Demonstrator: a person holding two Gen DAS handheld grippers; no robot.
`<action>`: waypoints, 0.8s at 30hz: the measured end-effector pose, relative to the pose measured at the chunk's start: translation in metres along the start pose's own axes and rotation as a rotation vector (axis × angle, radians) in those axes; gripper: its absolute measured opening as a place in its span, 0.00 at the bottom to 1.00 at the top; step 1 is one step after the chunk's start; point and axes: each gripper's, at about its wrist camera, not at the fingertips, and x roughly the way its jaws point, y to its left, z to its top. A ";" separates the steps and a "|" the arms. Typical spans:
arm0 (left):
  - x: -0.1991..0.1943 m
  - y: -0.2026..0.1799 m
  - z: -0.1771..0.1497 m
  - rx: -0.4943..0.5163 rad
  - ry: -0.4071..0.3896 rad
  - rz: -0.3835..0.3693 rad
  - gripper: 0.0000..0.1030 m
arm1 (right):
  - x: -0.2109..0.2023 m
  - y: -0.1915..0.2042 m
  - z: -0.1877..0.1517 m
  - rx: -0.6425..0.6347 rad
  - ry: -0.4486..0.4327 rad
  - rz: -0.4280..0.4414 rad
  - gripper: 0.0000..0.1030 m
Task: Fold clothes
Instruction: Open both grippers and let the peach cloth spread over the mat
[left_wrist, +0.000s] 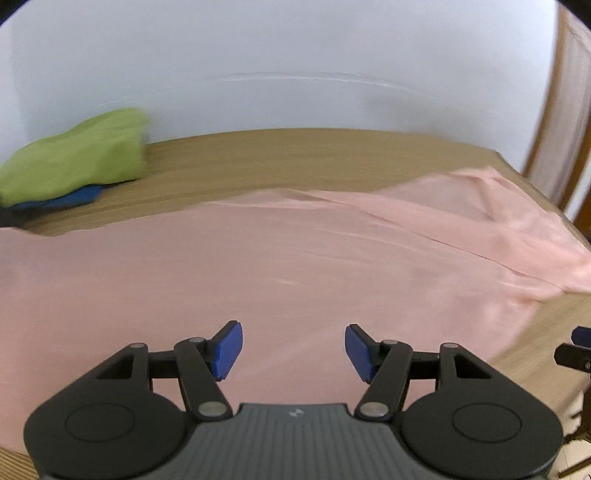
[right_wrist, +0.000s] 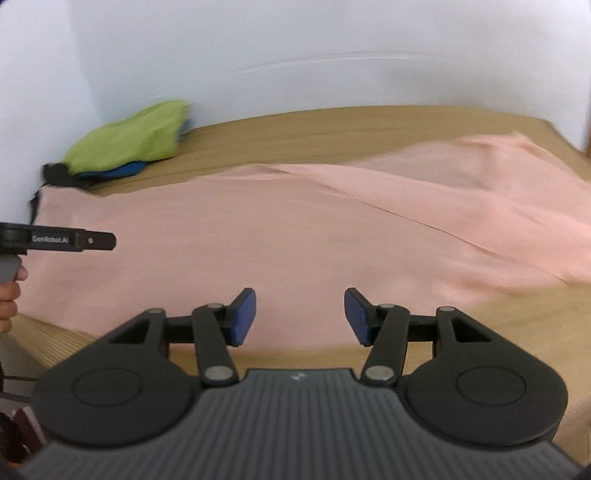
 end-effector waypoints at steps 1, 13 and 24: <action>0.001 -0.021 -0.002 0.006 0.009 -0.017 0.62 | -0.012 -0.018 -0.007 0.007 -0.004 -0.025 0.54; 0.048 -0.179 0.004 0.094 0.080 -0.117 0.63 | -0.031 -0.148 -0.042 0.049 -0.007 -0.158 0.54; 0.118 -0.354 0.066 0.241 0.084 -0.291 0.63 | -0.035 -0.317 -0.039 0.046 0.069 -0.413 0.53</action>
